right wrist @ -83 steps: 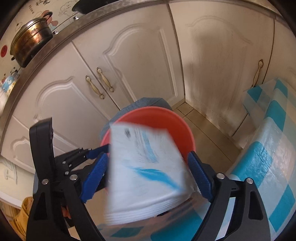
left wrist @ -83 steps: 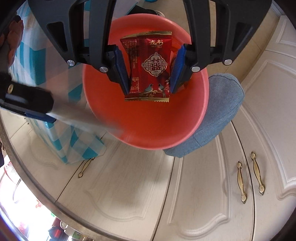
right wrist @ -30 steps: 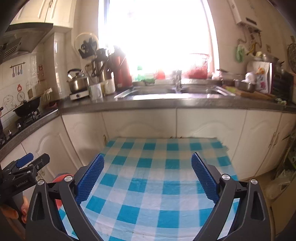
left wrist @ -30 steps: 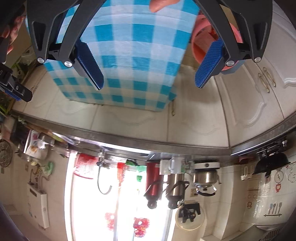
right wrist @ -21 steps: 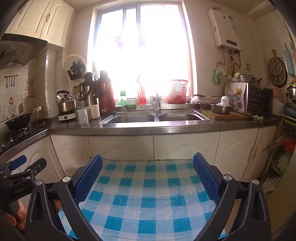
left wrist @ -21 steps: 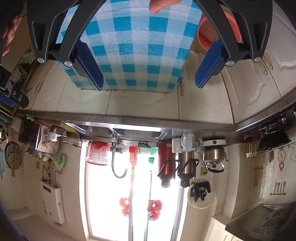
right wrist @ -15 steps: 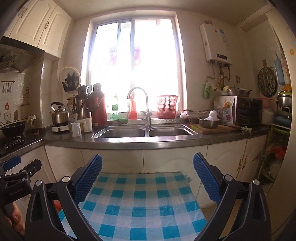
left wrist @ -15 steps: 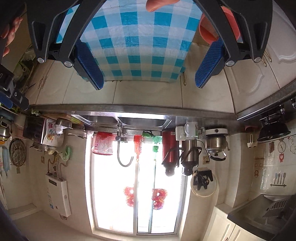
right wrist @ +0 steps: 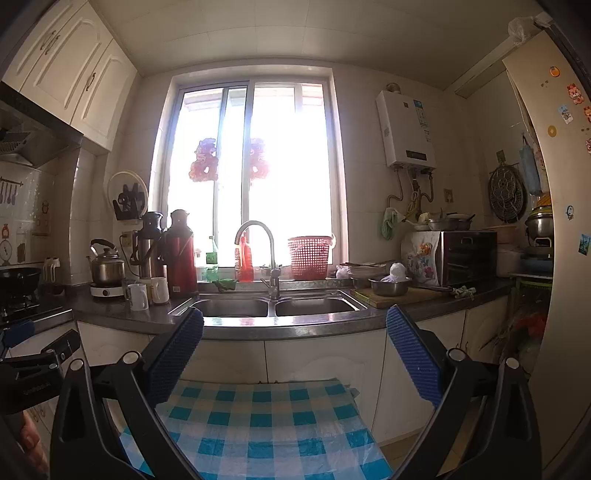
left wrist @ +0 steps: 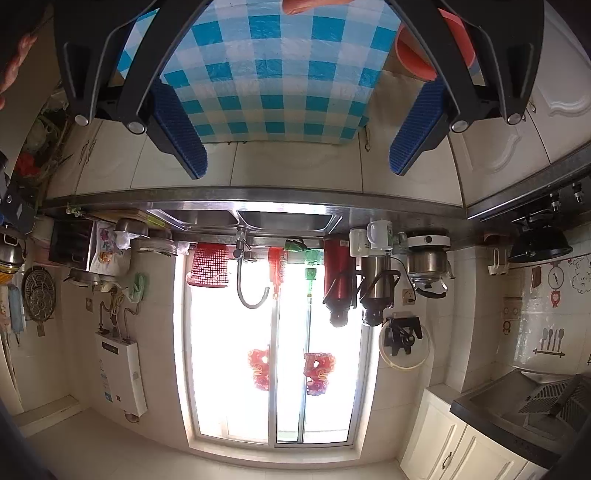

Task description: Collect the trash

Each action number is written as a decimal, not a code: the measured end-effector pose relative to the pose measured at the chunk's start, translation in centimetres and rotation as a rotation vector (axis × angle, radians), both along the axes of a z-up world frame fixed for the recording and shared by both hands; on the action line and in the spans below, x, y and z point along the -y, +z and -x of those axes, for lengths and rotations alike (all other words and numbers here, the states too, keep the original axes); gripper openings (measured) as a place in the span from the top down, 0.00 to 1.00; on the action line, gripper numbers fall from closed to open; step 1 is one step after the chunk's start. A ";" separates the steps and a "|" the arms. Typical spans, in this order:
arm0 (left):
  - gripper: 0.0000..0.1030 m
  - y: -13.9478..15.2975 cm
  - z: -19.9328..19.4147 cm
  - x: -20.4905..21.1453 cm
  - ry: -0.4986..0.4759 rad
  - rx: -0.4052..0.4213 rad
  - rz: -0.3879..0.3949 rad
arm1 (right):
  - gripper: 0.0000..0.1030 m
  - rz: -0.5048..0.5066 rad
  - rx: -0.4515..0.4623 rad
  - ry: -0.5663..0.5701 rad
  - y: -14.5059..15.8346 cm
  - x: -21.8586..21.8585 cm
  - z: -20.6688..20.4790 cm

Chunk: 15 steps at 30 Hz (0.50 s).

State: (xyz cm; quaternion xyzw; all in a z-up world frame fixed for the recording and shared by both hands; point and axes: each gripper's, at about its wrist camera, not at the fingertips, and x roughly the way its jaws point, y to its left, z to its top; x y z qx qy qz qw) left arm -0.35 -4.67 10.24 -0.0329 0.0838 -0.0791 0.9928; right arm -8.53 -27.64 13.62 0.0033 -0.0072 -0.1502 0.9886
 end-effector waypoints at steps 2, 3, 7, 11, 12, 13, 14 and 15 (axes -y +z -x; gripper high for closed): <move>0.04 0.0 0.1 -0.1 0.003 0.002 0.005 | 0.05 0.001 0.006 -0.001 -0.1 -0.1 0.1; 0.04 0.0 0.1 -0.1 0.007 0.003 0.004 | 0.05 0.001 0.011 -0.002 -0.1 -0.2 0.2; 0.04 -0.1 0.1 -0.2 0.013 0.001 -0.002 | 0.05 0.005 0.028 -0.005 -0.1 -0.6 0.6; 0.04 -0.1 0.0 -0.2 0.012 0.000 -0.001 | 0.05 0.010 0.033 0.000 -0.2 -1.0 0.6; 0.04 -0.2 0.0 -0.3 0.012 0.000 0.000 | 0.05 0.011 0.033 0.001 -0.2 -1.1 0.6; 0.04 -0.2 0.0 -0.3 0.013 0.001 -0.001 | 0.05 0.012 0.031 0.001 -0.3 -1.2 0.5; 0.04 -0.2 0.0 -0.3 0.012 0.001 -0.001 | 0.05 0.014 0.028 0.001 -0.4 -1.3 0.4; 0.04 -0.2 0.0 -0.3 0.012 0.001 -0.001 | 0.05 0.014 0.025 0.001 -0.5 -1.3 0.4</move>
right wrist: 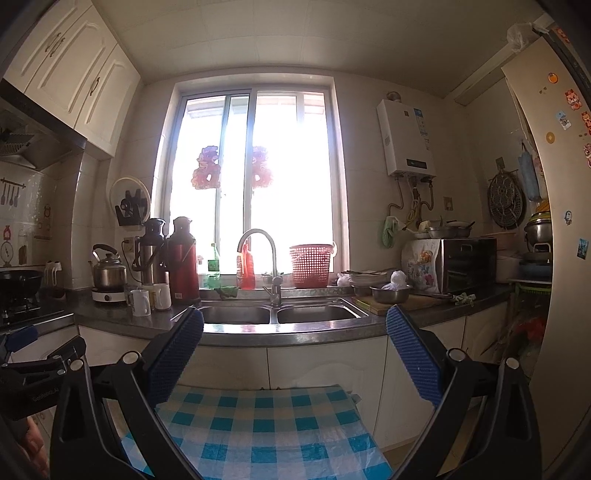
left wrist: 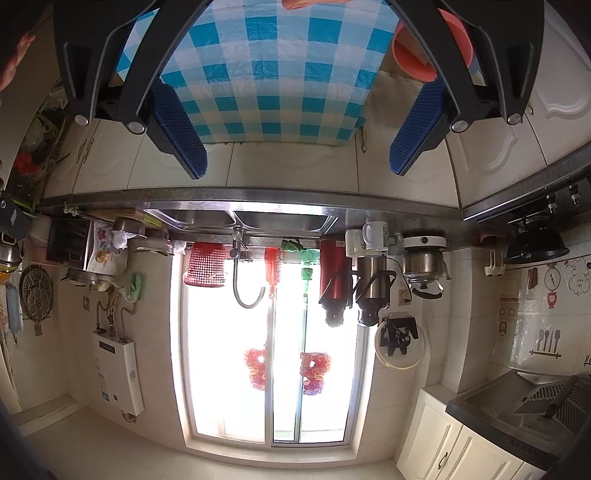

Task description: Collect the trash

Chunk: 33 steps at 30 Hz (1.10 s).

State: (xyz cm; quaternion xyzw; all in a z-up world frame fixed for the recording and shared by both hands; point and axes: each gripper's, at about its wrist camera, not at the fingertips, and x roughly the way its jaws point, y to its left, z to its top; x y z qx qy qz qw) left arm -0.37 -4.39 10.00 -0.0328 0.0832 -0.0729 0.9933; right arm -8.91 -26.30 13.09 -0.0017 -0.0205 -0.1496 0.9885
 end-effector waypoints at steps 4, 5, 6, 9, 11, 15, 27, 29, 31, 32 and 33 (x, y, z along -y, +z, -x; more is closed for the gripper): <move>0.04 -0.1 -0.1 0.0 -0.003 -0.007 0.000 | 0.05 -0.003 -0.003 0.003 -0.2 0.0 -0.1; 0.04 -0.3 -0.2 0.0 -0.004 -0.009 0.002 | 0.05 -0.002 -0.003 0.002 -0.2 0.0 -0.1; 0.04 -0.3 -0.2 0.0 -0.004 -0.011 0.001 | 0.05 0.000 -0.004 0.001 -0.3 -0.1 -0.1; 0.04 -0.7 -0.6 0.1 -0.007 -0.021 -0.001 | 0.05 -0.002 -0.004 0.001 -0.3 -0.1 -0.1; 0.04 -0.9 -0.8 0.0 -0.009 -0.026 0.001 | 0.05 0.000 -0.008 0.004 -0.3 -0.2 -0.1; 0.04 -1.1 -1.0 0.0 -0.011 -0.029 0.001 | 0.05 0.006 -0.018 0.010 -0.8 -0.3 -0.9; 0.04 -1.7 -1.6 0.0 -0.009 -0.039 0.002 | 0.05 0.004 -0.030 0.016 -1.2 0.0 -1.8; 0.04 -1.8 -1.7 0.0 -0.011 -0.041 0.000 | 0.05 0.001 -0.037 0.018 -1.3 0.1 -2.0; 0.04 -2.1 -1.9 0.1 -0.012 -0.046 -0.005 | 0.05 0.000 -0.040 0.019 -1.5 0.1 -2.1; 0.04 -2.2 -2.0 0.2 -0.013 -0.047 -0.007 | 0.05 0.001 -0.041 0.017 -1.6 0.2 -2.2; 0.04 -2.3 -2.1 0.3 -0.013 -0.049 -0.008 | 0.05 0.001 -0.040 0.018 -1.5 0.2 -2.2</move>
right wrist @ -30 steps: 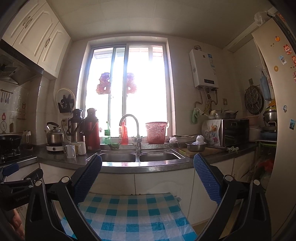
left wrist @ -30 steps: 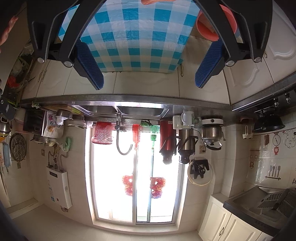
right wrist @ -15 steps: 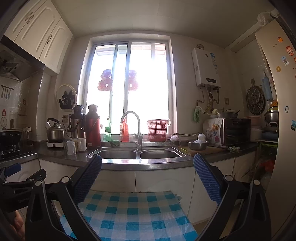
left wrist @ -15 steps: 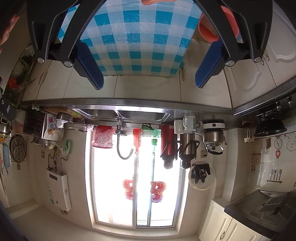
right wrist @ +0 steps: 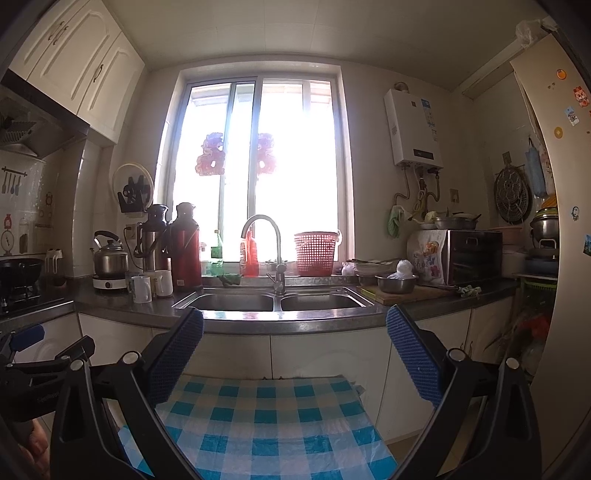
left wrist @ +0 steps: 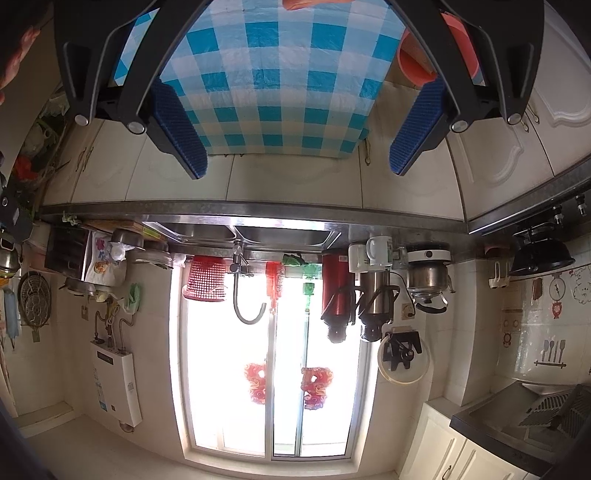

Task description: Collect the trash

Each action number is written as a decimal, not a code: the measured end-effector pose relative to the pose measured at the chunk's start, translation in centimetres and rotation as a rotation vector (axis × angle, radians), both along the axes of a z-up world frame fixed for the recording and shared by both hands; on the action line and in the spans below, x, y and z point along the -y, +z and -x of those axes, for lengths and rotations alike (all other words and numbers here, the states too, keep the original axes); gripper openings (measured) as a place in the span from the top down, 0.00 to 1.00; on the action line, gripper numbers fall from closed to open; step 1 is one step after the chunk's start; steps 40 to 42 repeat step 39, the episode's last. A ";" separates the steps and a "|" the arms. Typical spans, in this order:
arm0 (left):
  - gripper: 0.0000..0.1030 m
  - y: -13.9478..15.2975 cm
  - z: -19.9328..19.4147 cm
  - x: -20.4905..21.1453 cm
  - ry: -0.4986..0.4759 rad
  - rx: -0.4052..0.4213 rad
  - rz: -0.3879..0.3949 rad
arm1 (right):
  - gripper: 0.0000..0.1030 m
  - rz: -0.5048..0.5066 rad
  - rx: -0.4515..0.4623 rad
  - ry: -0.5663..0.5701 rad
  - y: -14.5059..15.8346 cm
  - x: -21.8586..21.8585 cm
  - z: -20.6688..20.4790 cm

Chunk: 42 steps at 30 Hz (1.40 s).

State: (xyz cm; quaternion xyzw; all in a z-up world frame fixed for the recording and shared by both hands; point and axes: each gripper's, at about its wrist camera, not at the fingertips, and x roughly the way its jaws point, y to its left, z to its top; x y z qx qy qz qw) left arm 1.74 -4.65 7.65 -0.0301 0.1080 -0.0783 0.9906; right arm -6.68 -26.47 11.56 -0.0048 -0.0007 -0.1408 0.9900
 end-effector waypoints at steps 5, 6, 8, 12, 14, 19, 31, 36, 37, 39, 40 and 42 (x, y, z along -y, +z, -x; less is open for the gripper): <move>0.04 -0.5 -0.4 0.2 0.000 -0.006 0.000 | 0.05 -0.001 -0.004 0.003 -0.2 0.1 -0.2; 0.04 -0.4 -0.5 0.2 -0.002 -0.008 -0.001 | 0.05 0.000 -0.006 0.003 -0.3 0.0 -0.3; 0.04 -0.6 -0.7 0.4 -0.004 -0.014 -0.004 | 0.05 -0.002 -0.006 0.006 -0.5 0.0 -0.4; 0.04 -1.0 -1.2 0.8 -0.006 -0.023 -0.005 | 0.05 -0.002 -0.016 0.008 -0.9 0.0 -0.8; 0.04 -1.2 -1.3 1.0 -0.008 -0.027 -0.008 | 0.05 -0.003 -0.021 0.008 -1.1 0.2 -1.0; 0.04 -2.0 -2.4 1.7 -0.007 -0.052 -0.018 | 0.05 -0.016 -0.048 0.007 -2.0 0.5 -1.9; 0.04 -10.1 -9.4 5.4 -0.012 -0.256 -0.034 | 0.05 -0.119 -0.263 0.003 -9.7 4.9 -9.3; 0.04 -19.0 -15.1 8.7 0.007 -0.457 -0.084 | 0.05 -0.161 -0.434 -0.022 -16.5 7.1 -13.7; 0.04 -20.5 -16.0 9.2 0.011 -0.486 -0.093 | 0.05 -0.172 -0.467 -0.020 -17.9 7.6 -14.5; 0.04 -23.4 -17.8 9.9 0.023 -0.542 -0.098 | 0.05 -0.191 -0.514 -0.013 -20.1 8.2 -15.9; 0.04 -23.4 -17.8 9.9 0.023 -0.542 -0.098 | 0.05 -0.191 -0.514 -0.013 -20.1 8.2 -15.9; 0.04 -23.4 -17.8 9.9 0.023 -0.542 -0.098 | 0.05 -0.191 -0.514 -0.013 -20.1 8.2 -15.9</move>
